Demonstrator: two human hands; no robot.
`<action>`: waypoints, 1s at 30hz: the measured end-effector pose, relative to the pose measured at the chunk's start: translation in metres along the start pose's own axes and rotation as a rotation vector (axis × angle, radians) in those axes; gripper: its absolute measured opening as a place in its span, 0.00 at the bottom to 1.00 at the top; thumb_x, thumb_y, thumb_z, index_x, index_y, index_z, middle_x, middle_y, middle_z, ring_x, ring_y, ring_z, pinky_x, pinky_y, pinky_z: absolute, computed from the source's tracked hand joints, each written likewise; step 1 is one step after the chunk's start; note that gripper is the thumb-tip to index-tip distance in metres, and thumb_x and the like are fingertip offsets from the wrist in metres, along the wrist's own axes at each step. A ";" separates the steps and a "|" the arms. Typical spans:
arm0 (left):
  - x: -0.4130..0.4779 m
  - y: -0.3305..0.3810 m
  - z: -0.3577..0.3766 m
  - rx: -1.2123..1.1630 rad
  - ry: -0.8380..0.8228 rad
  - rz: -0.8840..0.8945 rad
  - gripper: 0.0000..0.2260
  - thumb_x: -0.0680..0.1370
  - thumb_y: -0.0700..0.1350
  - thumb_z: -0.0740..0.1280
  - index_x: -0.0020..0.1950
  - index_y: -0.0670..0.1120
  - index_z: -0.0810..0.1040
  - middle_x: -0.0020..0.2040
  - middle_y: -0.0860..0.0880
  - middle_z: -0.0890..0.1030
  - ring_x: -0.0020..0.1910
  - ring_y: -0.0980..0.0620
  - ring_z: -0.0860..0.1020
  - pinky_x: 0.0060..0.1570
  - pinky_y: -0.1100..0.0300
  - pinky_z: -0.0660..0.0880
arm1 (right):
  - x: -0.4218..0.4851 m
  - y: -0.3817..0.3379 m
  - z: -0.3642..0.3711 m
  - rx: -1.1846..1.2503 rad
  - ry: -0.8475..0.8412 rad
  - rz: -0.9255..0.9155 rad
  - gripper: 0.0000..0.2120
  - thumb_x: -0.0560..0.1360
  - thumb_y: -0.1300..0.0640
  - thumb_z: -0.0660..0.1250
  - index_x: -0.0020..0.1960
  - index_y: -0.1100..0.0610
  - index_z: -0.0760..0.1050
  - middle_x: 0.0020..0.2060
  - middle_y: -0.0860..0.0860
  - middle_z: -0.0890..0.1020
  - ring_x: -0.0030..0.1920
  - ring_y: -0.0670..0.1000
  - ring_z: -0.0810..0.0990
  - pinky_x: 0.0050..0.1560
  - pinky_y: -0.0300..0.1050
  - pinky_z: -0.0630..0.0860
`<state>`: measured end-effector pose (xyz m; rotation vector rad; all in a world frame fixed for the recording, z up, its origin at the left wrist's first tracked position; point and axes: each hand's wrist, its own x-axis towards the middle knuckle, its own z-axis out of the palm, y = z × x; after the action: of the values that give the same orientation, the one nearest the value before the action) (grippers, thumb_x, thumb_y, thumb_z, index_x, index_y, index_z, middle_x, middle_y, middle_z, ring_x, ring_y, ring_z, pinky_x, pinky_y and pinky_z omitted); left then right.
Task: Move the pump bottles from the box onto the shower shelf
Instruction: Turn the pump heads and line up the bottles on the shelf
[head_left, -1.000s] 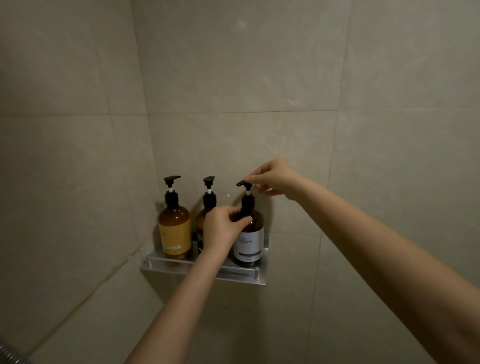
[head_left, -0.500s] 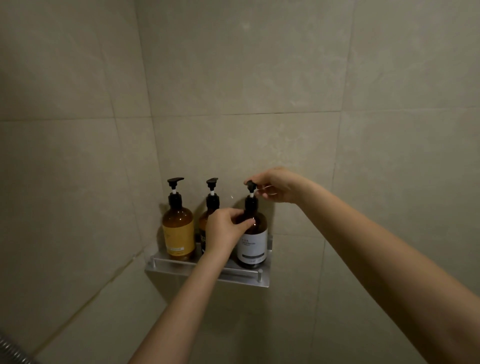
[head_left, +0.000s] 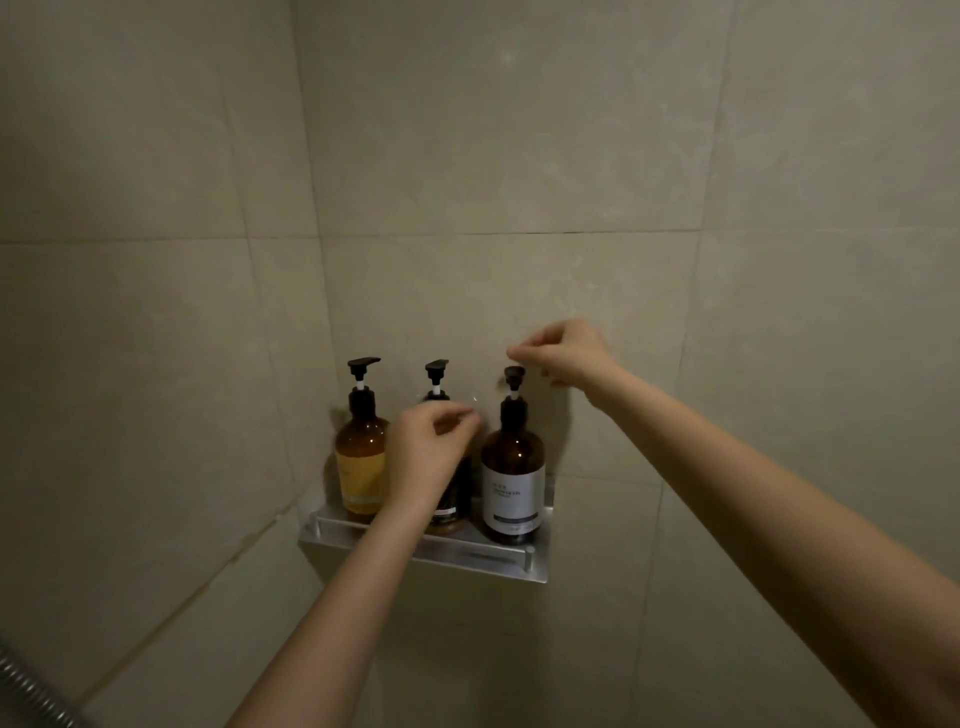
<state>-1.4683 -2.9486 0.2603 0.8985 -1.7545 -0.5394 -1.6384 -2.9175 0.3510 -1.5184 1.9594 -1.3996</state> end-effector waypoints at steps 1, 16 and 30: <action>0.001 -0.004 -0.008 -0.001 0.079 -0.008 0.08 0.72 0.47 0.70 0.51 0.51 0.81 0.41 0.62 0.79 0.41 0.69 0.76 0.34 0.76 0.71 | 0.001 -0.005 0.001 -0.060 0.061 -0.106 0.10 0.69 0.49 0.73 0.44 0.54 0.80 0.34 0.46 0.78 0.35 0.45 0.77 0.31 0.37 0.71; 0.014 -0.055 -0.023 0.073 -0.118 -0.205 0.24 0.69 0.49 0.73 0.64 0.46 0.75 0.60 0.48 0.79 0.58 0.52 0.77 0.52 0.61 0.72 | 0.019 -0.052 0.065 -0.557 -0.019 -0.182 0.24 0.67 0.37 0.69 0.28 0.55 0.66 0.25 0.48 0.71 0.26 0.48 0.69 0.24 0.39 0.62; 0.017 -0.062 -0.026 0.019 -0.121 -0.232 0.26 0.67 0.50 0.75 0.63 0.44 0.75 0.60 0.46 0.79 0.57 0.51 0.78 0.51 0.62 0.73 | 0.029 -0.048 0.077 -0.422 -0.241 -0.162 0.17 0.70 0.51 0.69 0.49 0.65 0.81 0.39 0.61 0.83 0.34 0.50 0.73 0.30 0.40 0.67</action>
<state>-1.4274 -2.9989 0.2351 1.1110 -1.7759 -0.7425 -1.5677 -2.9806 0.3619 -1.9610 2.1023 -0.8324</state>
